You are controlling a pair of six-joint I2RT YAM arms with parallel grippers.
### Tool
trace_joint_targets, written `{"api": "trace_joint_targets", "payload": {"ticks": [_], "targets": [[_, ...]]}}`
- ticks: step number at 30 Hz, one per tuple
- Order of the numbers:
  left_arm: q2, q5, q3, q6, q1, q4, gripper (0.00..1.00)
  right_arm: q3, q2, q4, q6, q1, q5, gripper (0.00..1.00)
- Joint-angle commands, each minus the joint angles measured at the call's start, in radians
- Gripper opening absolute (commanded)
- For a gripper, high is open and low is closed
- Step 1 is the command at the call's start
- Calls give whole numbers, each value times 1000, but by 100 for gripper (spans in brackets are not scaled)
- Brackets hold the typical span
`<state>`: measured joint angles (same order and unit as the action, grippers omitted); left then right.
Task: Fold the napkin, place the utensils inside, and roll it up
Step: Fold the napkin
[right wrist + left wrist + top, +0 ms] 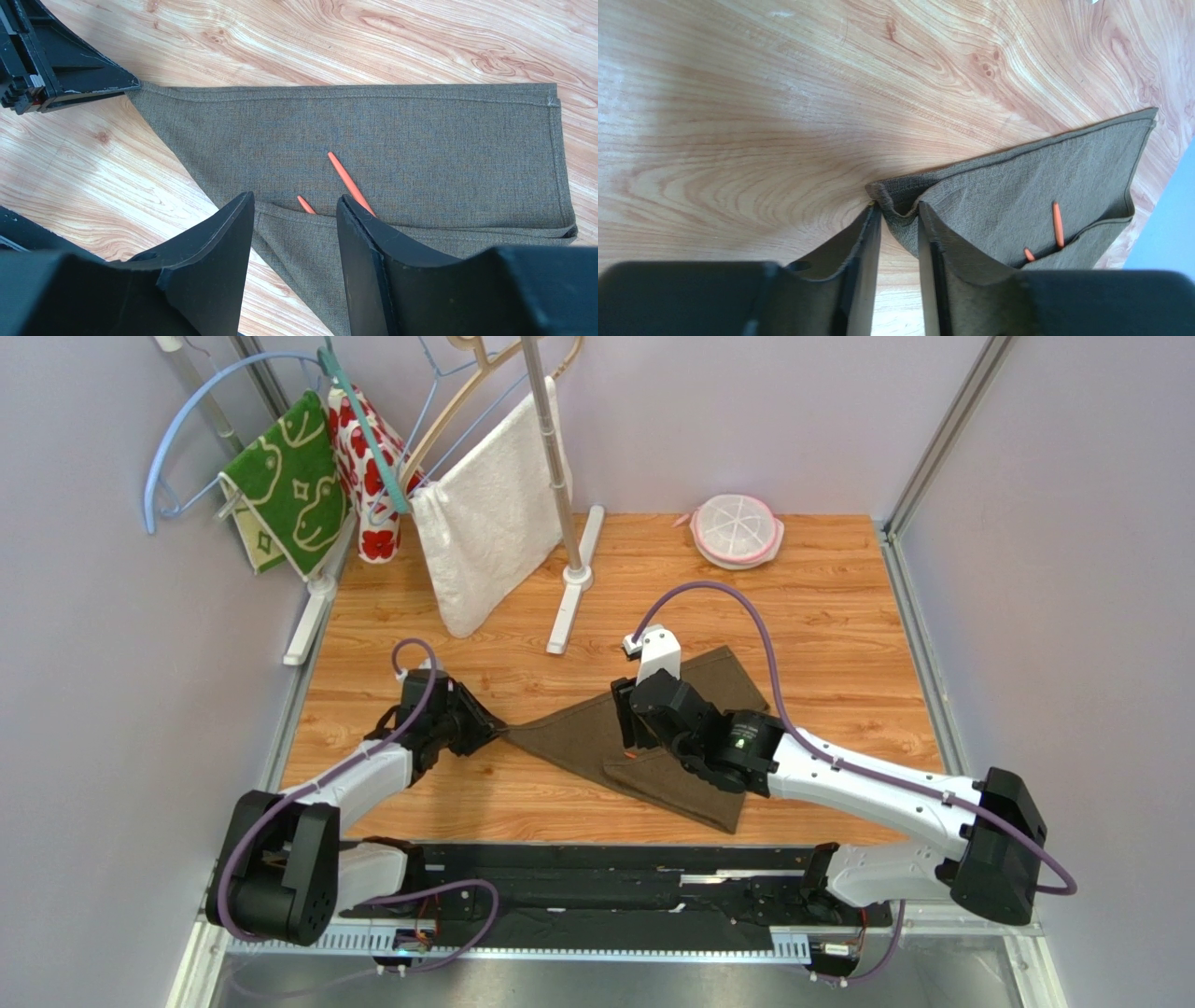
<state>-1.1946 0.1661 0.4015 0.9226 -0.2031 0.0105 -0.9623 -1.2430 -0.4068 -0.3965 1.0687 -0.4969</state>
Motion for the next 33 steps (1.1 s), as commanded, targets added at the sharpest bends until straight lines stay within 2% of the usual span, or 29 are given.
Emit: {"api": "trace_joint_targets", "payload": {"ticks": [1,6,10,15,23,29,33], "targets": [[-10,-8,40,-27,-5,-14,29,5,43,20,-19,-4,-31,51],[-14,1,46,-37,-7,11,21,16,65,10,-24,-4,-37,51],[-16,3,46,-71,-7,0,0,28,77,5,-25,-6,-52,51],[-10,45,92,-168,-24,-38,0,48,82,-10,-27,-58,-42,51],[18,27,221,-307,-248,-53,0,135,175,-21,-44,-214,9,51],[-23,49,339,-402,-485,-150,0,178,266,-59,-51,-298,6,51],[-118,81,427,-511,-665,-187,0,195,309,-79,-56,-328,4,51]]}}
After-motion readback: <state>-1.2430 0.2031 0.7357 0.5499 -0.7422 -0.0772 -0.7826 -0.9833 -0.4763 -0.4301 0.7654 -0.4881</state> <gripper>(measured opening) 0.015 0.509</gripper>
